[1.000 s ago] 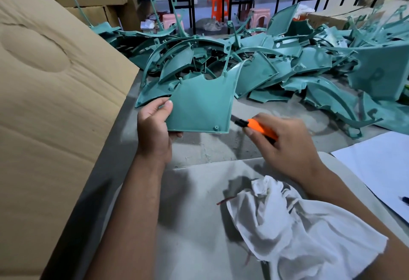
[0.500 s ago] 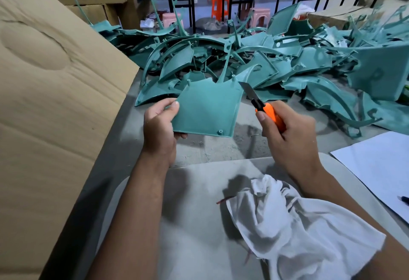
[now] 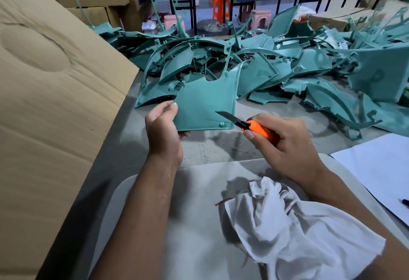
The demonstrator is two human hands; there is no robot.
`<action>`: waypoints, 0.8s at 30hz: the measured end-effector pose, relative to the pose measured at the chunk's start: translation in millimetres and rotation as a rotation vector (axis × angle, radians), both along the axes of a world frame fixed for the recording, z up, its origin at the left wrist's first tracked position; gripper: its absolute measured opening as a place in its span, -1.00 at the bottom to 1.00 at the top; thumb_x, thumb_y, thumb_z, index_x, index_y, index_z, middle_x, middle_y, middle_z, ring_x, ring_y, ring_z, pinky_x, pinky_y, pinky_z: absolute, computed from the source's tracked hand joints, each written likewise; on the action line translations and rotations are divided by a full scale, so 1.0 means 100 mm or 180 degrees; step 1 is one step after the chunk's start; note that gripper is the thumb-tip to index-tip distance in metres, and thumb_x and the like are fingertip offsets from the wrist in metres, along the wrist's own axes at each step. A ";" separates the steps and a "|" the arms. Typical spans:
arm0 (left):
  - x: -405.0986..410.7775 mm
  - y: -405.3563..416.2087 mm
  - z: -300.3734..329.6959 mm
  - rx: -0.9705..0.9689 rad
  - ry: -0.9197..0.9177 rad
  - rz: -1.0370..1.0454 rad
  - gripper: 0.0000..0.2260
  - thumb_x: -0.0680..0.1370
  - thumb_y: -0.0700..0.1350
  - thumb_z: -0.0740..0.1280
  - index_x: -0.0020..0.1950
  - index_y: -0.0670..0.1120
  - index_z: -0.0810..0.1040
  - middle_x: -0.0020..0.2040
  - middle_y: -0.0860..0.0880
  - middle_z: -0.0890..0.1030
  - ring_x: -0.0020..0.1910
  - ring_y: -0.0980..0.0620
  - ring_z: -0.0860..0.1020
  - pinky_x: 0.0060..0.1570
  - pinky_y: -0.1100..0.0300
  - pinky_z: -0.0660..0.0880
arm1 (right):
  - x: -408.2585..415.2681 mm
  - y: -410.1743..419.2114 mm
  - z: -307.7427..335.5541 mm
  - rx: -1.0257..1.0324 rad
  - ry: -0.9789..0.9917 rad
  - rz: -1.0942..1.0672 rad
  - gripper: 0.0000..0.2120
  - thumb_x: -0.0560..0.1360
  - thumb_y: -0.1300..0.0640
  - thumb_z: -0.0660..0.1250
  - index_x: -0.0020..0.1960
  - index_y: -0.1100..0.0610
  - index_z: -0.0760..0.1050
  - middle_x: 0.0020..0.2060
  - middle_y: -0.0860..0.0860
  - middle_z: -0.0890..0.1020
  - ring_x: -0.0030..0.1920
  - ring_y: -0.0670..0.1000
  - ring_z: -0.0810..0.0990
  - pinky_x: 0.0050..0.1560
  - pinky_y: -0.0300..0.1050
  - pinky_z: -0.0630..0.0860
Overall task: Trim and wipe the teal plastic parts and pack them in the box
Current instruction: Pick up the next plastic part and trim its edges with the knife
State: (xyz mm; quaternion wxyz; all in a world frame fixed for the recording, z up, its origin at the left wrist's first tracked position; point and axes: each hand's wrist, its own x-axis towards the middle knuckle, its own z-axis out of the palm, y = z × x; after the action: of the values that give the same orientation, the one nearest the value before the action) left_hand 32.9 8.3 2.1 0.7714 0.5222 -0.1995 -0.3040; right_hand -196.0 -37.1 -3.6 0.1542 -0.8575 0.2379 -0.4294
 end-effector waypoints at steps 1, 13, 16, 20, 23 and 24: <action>0.00 0.00 0.00 -0.0005 0.0023 0.0022 -0.83 0.64 -0.25 0.25 0.13 -0.21 0.61 -0.27 -0.01 0.63 -0.34 0.02 0.57 -0.49 0.29 0.38 | -0.01 -0.01 0.01 0.0020 -0.0004 0.0074 -0.82 0.63 0.03 0.37 -0.07 0.10 0.60 -0.41 -0.06 0.49 -0.42 -0.02 0.46 -0.38 -0.10 0.37; -0.08 -0.05 0.01 -0.0401 -0.0782 0.0506 -0.84 0.59 -0.03 0.34 0.11 0.01 0.66 0.04 -0.06 0.71 0.03 -0.13 0.70 -0.11 -0.13 0.68 | 0.04 0.02 -0.04 0.0073 -0.0479 -0.0078 -0.75 0.66 0.06 0.32 -0.16 0.15 0.54 -0.43 0.01 0.49 -0.43 0.03 0.45 -0.41 -0.07 0.34; -0.18 -0.03 0.00 -0.0636 -0.0880 0.0093 -0.90 0.58 -0.09 0.39 -0.03 0.08 0.70 0.00 -0.03 0.74 0.05 -0.21 0.70 -0.01 -0.25 0.65 | 0.04 -0.02 -0.06 0.0015 -0.0470 -0.0359 -0.75 0.66 0.06 0.32 -0.13 0.17 0.55 -0.41 -0.01 0.47 -0.41 0.03 0.44 -0.41 -0.03 0.35; -0.37 -0.05 -0.01 -0.0711 -0.0934 0.0085 -0.92 0.59 -0.15 0.39 -0.08 -0.04 0.66 -0.13 0.04 0.74 -0.11 0.05 0.67 -0.07 0.14 0.60 | 0.09 0.00 -0.09 -0.0020 -0.0328 -0.0373 -0.78 0.66 0.01 0.33 -0.15 0.03 0.48 -0.43 -0.10 0.40 -0.41 -0.01 0.42 -0.41 -0.04 0.33; -0.45 -0.05 0.02 -0.0725 -0.0775 0.0063 -0.88 0.61 -0.22 0.36 -0.08 -0.06 0.65 -0.16 0.05 0.73 -0.16 0.07 0.65 -0.14 0.15 0.61 | 0.09 -0.02 -0.10 -0.0037 -0.0208 -0.0507 -0.74 0.66 -0.04 0.31 -0.13 0.09 0.53 -0.42 -0.13 0.42 -0.41 -0.01 0.43 -0.40 -0.01 0.37; -0.46 -0.05 0.03 -0.0703 -0.0730 0.0023 -0.87 0.62 -0.24 0.35 -0.08 -0.08 0.65 -0.18 0.03 0.73 -0.19 0.04 0.65 -0.21 0.11 0.63 | 0.08 -0.02 -0.11 -0.0077 -0.0192 -0.0564 -0.73 0.66 -0.05 0.30 -0.12 0.10 0.54 -0.42 -0.12 0.43 -0.41 -0.01 0.43 -0.39 -0.01 0.37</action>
State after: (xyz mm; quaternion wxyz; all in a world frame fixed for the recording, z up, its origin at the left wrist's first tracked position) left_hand -13.1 3.0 4.7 0.7974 0.4663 -0.3166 -0.2158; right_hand -188.1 -38.7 -14.1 0.1123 -0.8216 0.3028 -0.4698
